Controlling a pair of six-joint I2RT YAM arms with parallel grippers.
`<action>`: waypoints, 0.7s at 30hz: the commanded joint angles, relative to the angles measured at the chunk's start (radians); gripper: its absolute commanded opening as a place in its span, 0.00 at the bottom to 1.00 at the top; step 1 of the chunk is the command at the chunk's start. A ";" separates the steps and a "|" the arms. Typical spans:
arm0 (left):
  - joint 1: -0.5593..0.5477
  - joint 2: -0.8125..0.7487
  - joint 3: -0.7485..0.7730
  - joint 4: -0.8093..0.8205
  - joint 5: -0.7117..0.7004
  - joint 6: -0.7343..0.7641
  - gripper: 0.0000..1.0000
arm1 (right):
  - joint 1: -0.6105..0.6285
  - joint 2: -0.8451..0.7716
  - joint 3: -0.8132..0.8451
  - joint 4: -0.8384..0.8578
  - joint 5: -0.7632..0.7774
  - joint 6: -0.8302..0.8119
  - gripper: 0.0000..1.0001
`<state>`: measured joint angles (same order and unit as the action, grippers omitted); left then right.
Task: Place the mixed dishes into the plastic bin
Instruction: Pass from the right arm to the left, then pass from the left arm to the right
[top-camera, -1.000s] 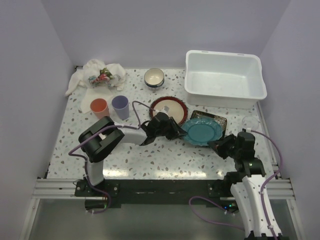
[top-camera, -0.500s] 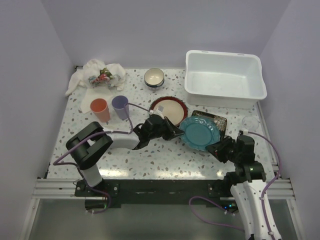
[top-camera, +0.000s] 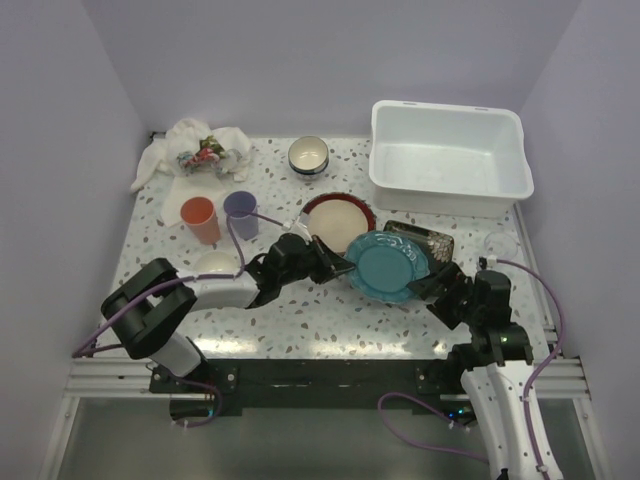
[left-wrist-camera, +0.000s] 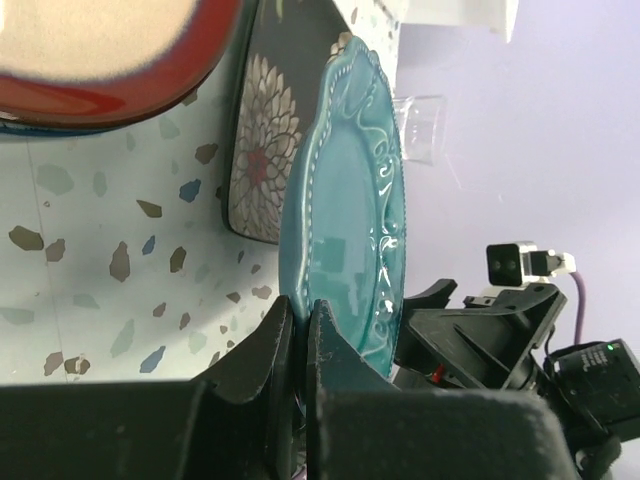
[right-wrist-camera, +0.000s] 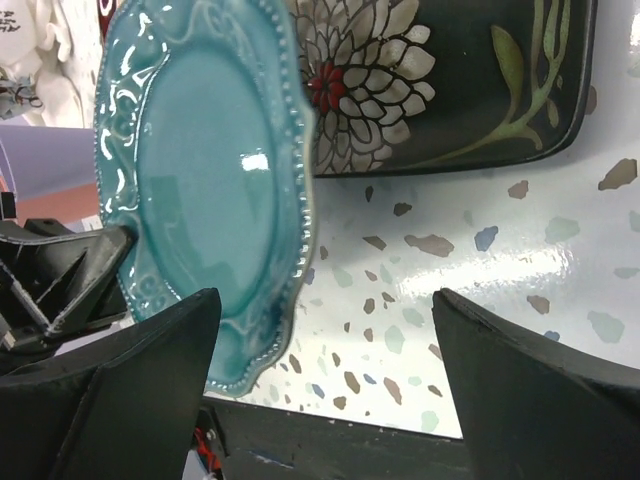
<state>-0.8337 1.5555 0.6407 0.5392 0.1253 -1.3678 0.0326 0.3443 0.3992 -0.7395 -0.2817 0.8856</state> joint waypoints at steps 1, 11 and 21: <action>0.015 -0.103 0.004 0.237 0.023 -0.013 0.00 | 0.001 -0.004 -0.006 0.107 -0.040 0.019 0.91; 0.016 -0.120 -0.030 0.294 0.073 -0.014 0.00 | 0.001 0.042 -0.075 0.357 -0.126 0.130 0.84; 0.018 -0.124 -0.038 0.317 0.091 -0.017 0.00 | 0.000 0.097 -0.128 0.476 -0.169 0.151 0.69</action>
<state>-0.8192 1.5036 0.5892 0.6117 0.1776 -1.3567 0.0326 0.4328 0.2855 -0.3553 -0.4126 1.0225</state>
